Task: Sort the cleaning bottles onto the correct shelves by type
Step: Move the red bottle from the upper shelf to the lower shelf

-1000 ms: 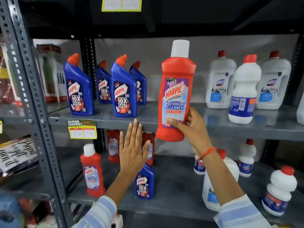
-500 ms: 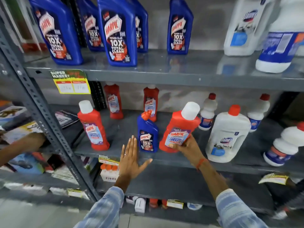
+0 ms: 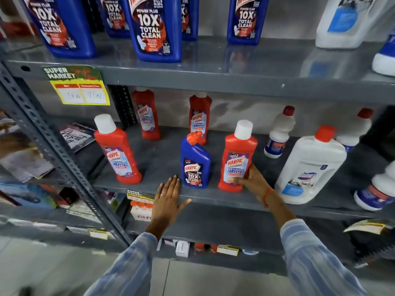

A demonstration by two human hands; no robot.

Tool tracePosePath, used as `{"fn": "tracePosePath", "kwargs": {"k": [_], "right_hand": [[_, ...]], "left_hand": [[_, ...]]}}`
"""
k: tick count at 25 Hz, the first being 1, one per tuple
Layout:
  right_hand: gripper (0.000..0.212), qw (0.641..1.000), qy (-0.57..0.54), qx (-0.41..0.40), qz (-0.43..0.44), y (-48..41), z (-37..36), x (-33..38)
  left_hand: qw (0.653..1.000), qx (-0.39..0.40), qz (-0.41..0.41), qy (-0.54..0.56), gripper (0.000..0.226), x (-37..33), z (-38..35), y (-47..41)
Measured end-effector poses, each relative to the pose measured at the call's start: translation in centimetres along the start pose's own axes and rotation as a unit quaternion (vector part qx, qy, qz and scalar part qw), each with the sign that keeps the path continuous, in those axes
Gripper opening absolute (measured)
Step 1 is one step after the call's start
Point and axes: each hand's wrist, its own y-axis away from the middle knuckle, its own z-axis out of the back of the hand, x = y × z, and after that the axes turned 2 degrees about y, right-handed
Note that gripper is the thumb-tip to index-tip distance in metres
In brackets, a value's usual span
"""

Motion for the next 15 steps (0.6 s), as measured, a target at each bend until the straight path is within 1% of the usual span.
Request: {"fn": "tracePosePath", "kwargs": {"k": [1, 2, 3, 4, 5, 6, 7, 8, 9, 10, 12, 13, 15], "right_hand": [[0.074, 1.0, -0.002, 0.007, -0.001, 0.2, 0.0, 0.3], [0.074, 1.0, -0.01, -0.014, 0.001, 0.9, -0.1, 0.6], [0.072, 0.997, -0.023, -0.074, 0.013, 1.9, -0.6, 0.8], [0.067, 0.983, -0.023, -0.177, 0.038, 3.3, -1.5, 0.7], [0.058, 0.953, 0.0, -0.29, 0.087, 4.9, -2.9, 0.5], [0.048, 0.924, 0.043, -0.353, 0.142, 6.5, -4.9, 0.5], [0.041, 0.913, 0.075, -0.352, 0.193, 7.5, -7.2, 0.6], [0.041, 0.922, 0.093, -0.307, 0.217, 7.8, -9.4, 0.8], [0.046, 0.939, 0.103, -0.252, 0.211, 7.5, -11.2, 1.1], [0.053, 0.951, 0.111, -0.219, 0.189, 6.6, -12.6, 1.4], [0.067, 0.97, 0.098, -0.192, 0.112, 4.6, -14.4, 1.7], [0.07, 0.976, 0.074, -0.188, 0.075, 3.6, -14.8, 1.7], [0.07, 0.981, 0.015, -0.189, 0.039, 1.8, -14.9, 1.5]], "left_hand": [[1.0, -0.003, -0.002, 0.001, 0.088, 0.0, 0.0, 0.0], [1.0, -0.006, -0.005, -0.001, 0.088, 0.1, -0.1, 0.0], [1.0, -0.01, -0.007, -0.002, 0.088, 0.1, -0.1, 0.0], [1.0, -0.014, -0.009, -0.006, 0.088, 0.1, -0.2, 0.0], [1.0, -0.017, -0.012, -0.011, 0.087, 0.1, -0.3, -0.1], [1.0, -0.021, -0.013, -0.014, 0.086, 0.1, -0.4, -0.1], [1.0, -0.024, -0.012, -0.013, 0.084, 0.2, -0.5, -0.1], [1.0, -0.026, -0.013, -0.009, 0.083, 0.2, -0.5, -0.2], [1.0, -0.022, -0.014, -0.006, 0.082, 0.3, -0.6, -0.2], [1.0, -0.014, -0.015, -0.007, 0.082, 0.3, -0.6, -0.2], [1.0, 0.005, -0.014, -0.016, 0.082, 0.5, -0.5, -0.2], [1.0, 0.019, -0.013, -0.021, 0.081, 0.5, -0.4, -0.3], [0.998, 0.051, -0.016, -0.027, 0.079, 0.7, -0.1, -0.7]]}}
